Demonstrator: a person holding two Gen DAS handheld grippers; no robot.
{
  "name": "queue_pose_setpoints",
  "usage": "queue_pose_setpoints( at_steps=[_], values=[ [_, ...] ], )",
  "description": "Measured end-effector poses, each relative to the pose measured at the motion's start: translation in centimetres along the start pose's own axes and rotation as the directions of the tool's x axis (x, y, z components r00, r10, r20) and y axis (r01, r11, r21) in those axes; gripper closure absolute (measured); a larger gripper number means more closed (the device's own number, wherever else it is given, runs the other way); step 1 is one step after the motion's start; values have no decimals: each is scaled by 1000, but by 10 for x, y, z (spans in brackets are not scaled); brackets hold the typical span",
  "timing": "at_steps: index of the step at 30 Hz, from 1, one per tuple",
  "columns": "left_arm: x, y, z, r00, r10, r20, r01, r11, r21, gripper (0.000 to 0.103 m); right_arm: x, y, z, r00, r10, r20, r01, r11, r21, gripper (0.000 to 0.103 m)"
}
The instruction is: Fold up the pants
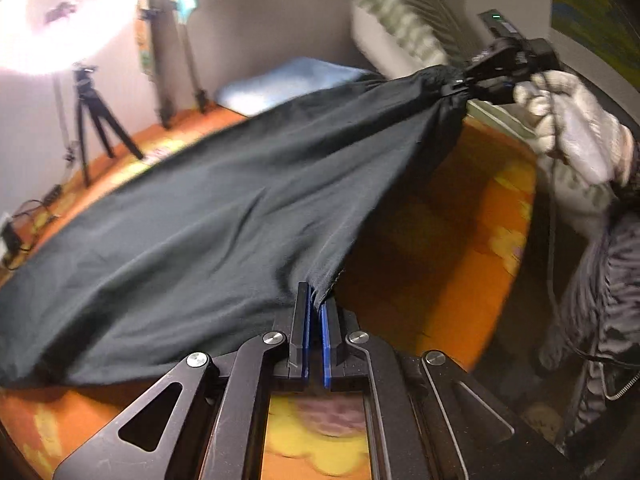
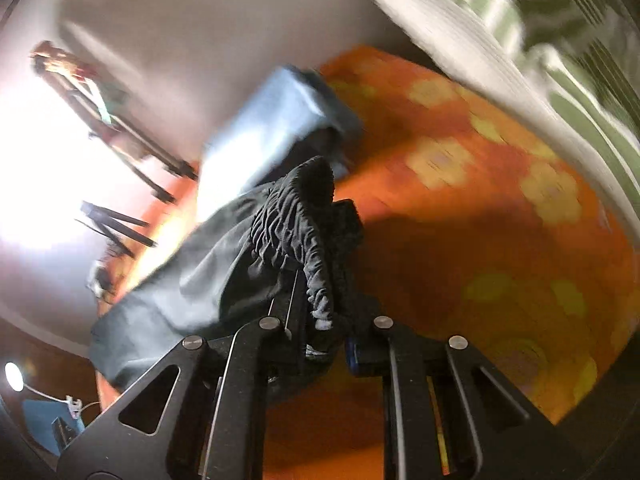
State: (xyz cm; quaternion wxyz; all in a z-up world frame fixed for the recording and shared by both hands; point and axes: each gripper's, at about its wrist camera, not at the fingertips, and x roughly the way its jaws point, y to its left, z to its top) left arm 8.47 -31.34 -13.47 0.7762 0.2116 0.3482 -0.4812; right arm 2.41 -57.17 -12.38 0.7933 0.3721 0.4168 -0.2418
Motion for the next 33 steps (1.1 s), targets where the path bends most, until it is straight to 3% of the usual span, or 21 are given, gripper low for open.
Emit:
queue_pose_setpoints(
  at_steps=[7,10,12,15,18,21,26,28,30,33],
  values=[
    [12,-20,8,999,-48,-22,49,999,22,100,12,-16,7,991,-137,15,137,990,-43,88],
    [7,-22,9,999,-46,-18,46,999,4,94,19,-15,7,985,-171,-22,169,982,-81,80],
    [0,-21,7,999,-51,-12,51,999,-6,85,17,-15,5,985,-173,-16,171,980,-100,74],
    [-12,-16,5,999,-47,9,48,998,-28,82,3,-13,2,979,-203,23,205,971,-123,64],
    [-28,-2,3,998,-45,43,49,995,-90,70,-18,-6,-2,981,-186,60,193,972,-133,63],
    [-51,19,1,996,13,90,-1,991,-131,70,-38,13,-8,981,-166,98,181,966,-184,63],
    [-85,83,-11,981,144,128,-101,952,-290,70,-63,61,-19,985,-99,144,139,945,-297,63],
    [-97,108,-19,967,227,118,-179,931,-319,69,-69,84,-25,986,-67,153,117,931,-345,62],
    [-107,135,-30,952,290,99,-237,902,-362,69,-70,107,-35,989,-29,143,85,913,-399,62],
    [-117,176,-53,938,337,81,-263,846,-465,69,-64,141,-55,995,50,81,-4,873,-487,62]
  ],
)
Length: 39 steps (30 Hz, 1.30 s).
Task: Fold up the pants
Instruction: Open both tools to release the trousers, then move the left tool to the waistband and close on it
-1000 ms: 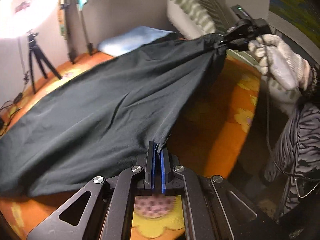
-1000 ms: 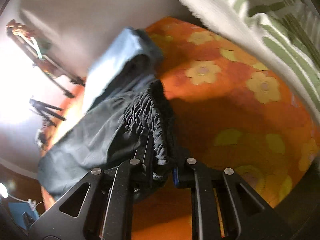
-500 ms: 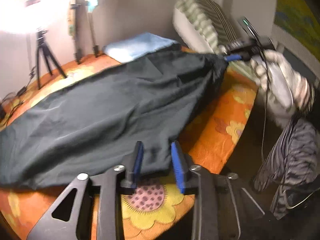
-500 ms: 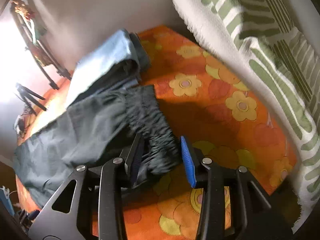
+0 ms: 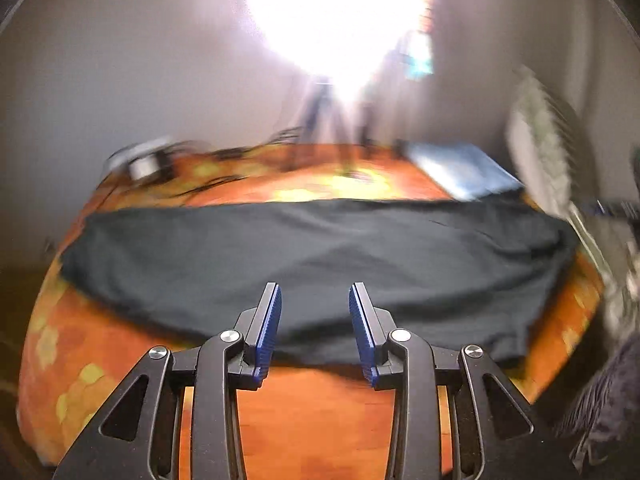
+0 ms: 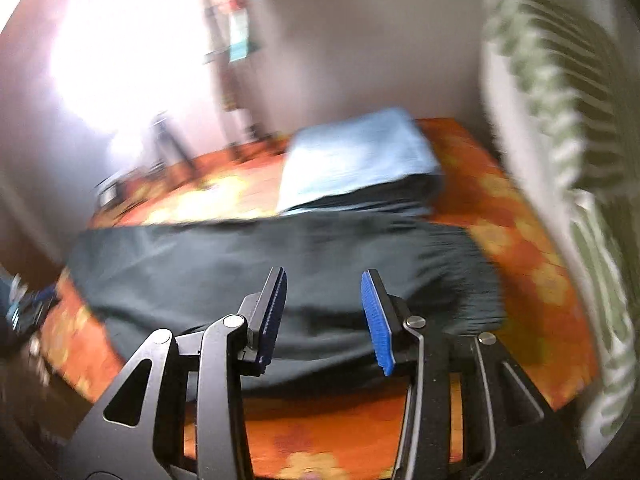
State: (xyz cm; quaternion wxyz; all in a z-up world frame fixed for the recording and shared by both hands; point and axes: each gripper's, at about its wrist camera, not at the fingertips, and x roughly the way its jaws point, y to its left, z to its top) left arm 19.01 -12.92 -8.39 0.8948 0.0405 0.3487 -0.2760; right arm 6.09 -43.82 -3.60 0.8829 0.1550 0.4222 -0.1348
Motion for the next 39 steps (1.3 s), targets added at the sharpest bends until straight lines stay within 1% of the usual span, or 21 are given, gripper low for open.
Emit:
queue_pose_setpoints(
  at_steps=[2,3,4,6,7,8,9,10,13,14,15,17,19,22,27,30,31,33,34,36,39],
  values=[
    [6,35,-4,1000,29,-10,-30,995,-94,69,7,32,-7,994,104,-35,-107,991,-85,62],
    [12,52,-7,999,38,-26,-42,990,-138,69,10,46,-12,989,136,-56,-142,982,-127,62],
    [15,59,-7,998,48,-36,-53,986,-161,69,14,62,-17,983,164,-81,-176,970,-170,62],
    [23,79,-13,997,55,-59,-67,973,-223,69,25,97,-34,959,229,-165,-267,928,-261,62],
    [27,87,-15,996,61,-70,-76,967,-241,69,31,111,-42,949,240,-202,-293,909,-296,62],
    [29,93,-15,993,85,-76,-101,964,-245,69,39,131,-54,939,238,-249,-316,883,-346,62],
    [30,96,-13,991,103,-80,-119,963,-241,69,45,143,-63,932,236,-275,-330,866,-375,62],
    [31,101,-12,990,115,-83,-132,961,-241,69,52,154,-69,926,233,-298,-342,852,-396,62],
    [32,120,-7,990,116,-82,-135,948,-286,69,75,180,-84,909,218,-355,-367,822,-436,62],
    [31,128,-5,989,127,-79,-146,940,-308,67,81,188,-87,902,222,-371,-380,815,-438,62],
    [30,136,-3,988,134,-76,-151,934,-324,59,86,196,-88,894,235,-383,-399,807,-436,62],
    [23,158,-1,986,154,-61,-166,913,-372,53,90,208,-86,883,263,-388,-427,793,-435,62],
    [20,180,2,986,158,-52,-165,888,-429,52,96,219,-79,878,286,-385,-446,781,-437,62],
    [23,206,4,986,158,-55,-165,862,-480,52,105,236,-69,866,310,-392,-474,758,-448,62],
    [40,238,4,978,185,-94,-208,848,-488,48,130,282,-57,855,325,-404,-500,722,-478,62],
    [51,266,-2,979,180,-95,-203,810,-550,48,142,301,-56,840,342,-421,-525,706,-475,62],
    [55,279,-5,980,175,-95,-197,788,-583,48,146,308,-55,837,342,-428,-531,699,-479,62],
    [60,294,-8,983,163,-90,-183,764,-618,47,154,321,-51,838,331,-433,-529,686,-499,62],
    [63,304,-10,985,151,-84,-169,748,-642,47,157,328,-48,840,329,-432,-528,680,-509,62],
    [65,314,-11,986,147,-74,-159,729,-666,47,165,344,-37,841,335,-425,-530,671,-518,62],
    [69,330,-17,989,134,-63,-139,693,-707,47,176,368,-19,827,367,-425,-553,664,-504,62]
  ],
)
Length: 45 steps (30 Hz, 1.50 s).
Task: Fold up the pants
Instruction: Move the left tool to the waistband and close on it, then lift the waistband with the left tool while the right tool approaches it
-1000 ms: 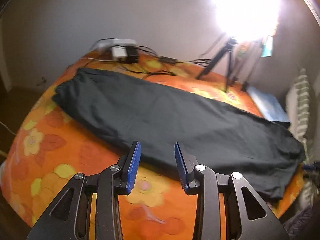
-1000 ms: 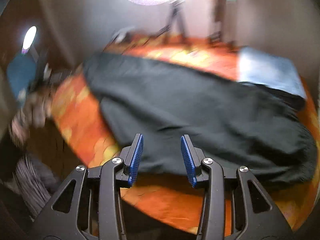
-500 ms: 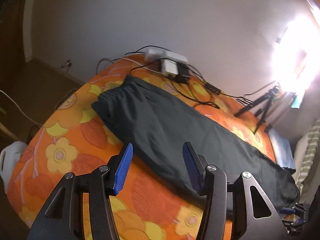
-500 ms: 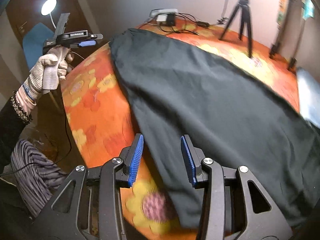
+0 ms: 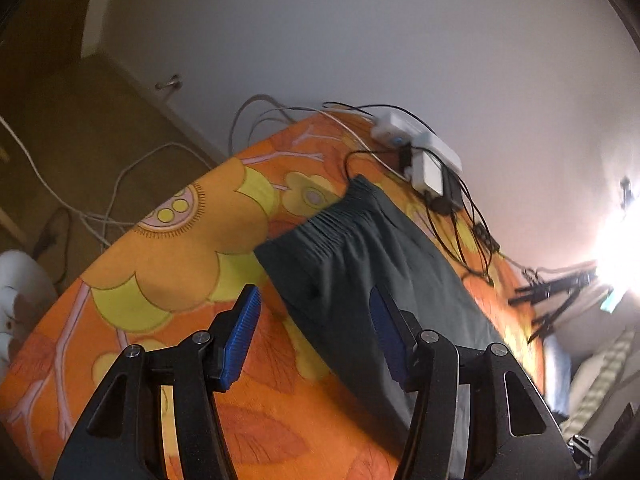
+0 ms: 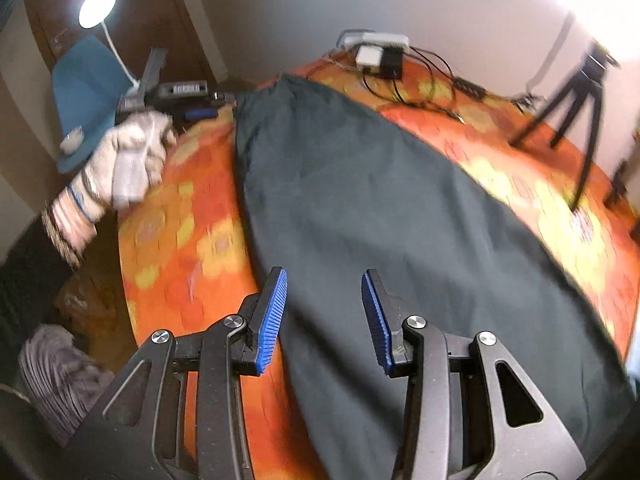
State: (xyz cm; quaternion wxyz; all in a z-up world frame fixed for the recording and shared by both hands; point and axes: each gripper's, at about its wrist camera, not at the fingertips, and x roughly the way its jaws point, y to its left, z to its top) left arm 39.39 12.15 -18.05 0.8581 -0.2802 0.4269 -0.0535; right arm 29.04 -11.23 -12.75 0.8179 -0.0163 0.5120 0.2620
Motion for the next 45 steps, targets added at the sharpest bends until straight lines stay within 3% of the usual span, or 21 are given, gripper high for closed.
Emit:
queue_pose_setpoints(
  at_steps=[4,12,16,25,29,36,42,44,45],
  values=[
    [10,12,5,1000,-14,-13,13,998,-64,47,27,18,42,998,61,20,-61,998,-20,62],
    [23,18,12,1000,-26,-15,25,998,-64,47,89,65,91,986,165,-6,-166,986,-29,62],
    [27,15,15,1000,-19,1,19,999,-50,47,106,67,100,988,156,-17,-157,988,-16,62],
    [33,10,16,997,-76,5,76,996,-48,47,131,48,132,992,130,-2,-129,989,65,62],
    [31,18,24,990,-141,12,142,987,-80,47,147,65,148,987,163,9,-163,986,38,62],
    [36,16,30,984,-179,7,179,982,-56,47,178,102,160,983,184,-8,-184,983,-21,62],
    [41,17,25,983,-185,-9,184,982,-42,47,179,77,158,986,167,-11,-166,985,42,62],
    [40,10,22,987,-162,4,162,987,-4,50,172,64,160,990,141,6,-141,987,82,62],
    [40,7,21,989,-144,7,144,989,15,60,169,54,164,991,132,17,-133,984,115,62]
  ],
)
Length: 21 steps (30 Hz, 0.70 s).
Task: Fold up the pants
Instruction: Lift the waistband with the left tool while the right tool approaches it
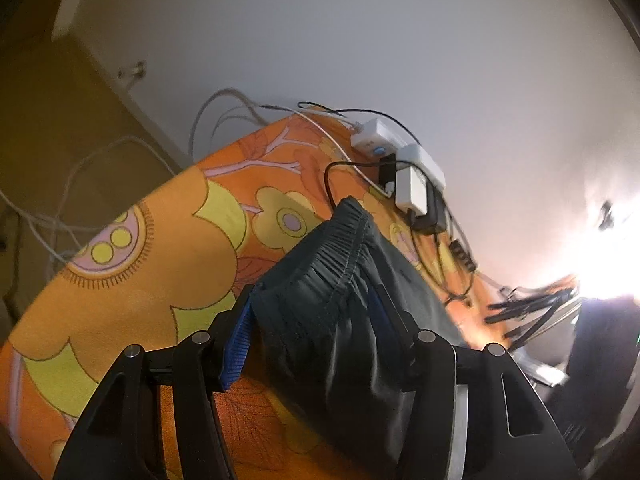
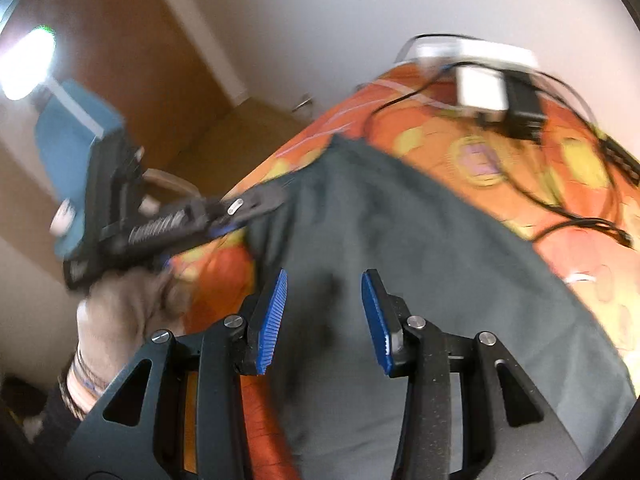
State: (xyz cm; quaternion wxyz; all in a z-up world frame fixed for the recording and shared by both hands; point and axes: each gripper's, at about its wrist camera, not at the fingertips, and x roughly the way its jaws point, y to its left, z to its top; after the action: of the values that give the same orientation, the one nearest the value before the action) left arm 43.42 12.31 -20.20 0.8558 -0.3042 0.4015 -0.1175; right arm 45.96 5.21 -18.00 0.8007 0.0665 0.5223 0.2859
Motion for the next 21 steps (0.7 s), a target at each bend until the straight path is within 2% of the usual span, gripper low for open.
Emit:
queue_pose_setpoints(
  at_steps=[2,5,8,11,17,21],
  values=[
    [0,-9,-3,1000,29,11,-29,999,45,85,-6,-12,10,1000,1,19,-2,998,56,62],
    [-3,-23,-10,998,46,46,-52,989,135,87,-13,-19,28,999,17,45,-22,993,118,62],
    [-6,-40,-22,995,73,70,-88,967,241,88,-11,-15,47,999,8,39,-13,993,120,62],
    [-6,-50,-30,993,82,80,-103,947,306,88,4,-8,68,1000,24,-19,-22,993,119,46],
    [-8,-58,-35,994,71,84,-97,930,355,88,49,-1,93,990,30,-140,-6,985,170,46],
    [-7,-68,-40,994,67,88,-97,908,407,88,76,6,99,977,-5,-211,37,988,148,46]
  ],
)
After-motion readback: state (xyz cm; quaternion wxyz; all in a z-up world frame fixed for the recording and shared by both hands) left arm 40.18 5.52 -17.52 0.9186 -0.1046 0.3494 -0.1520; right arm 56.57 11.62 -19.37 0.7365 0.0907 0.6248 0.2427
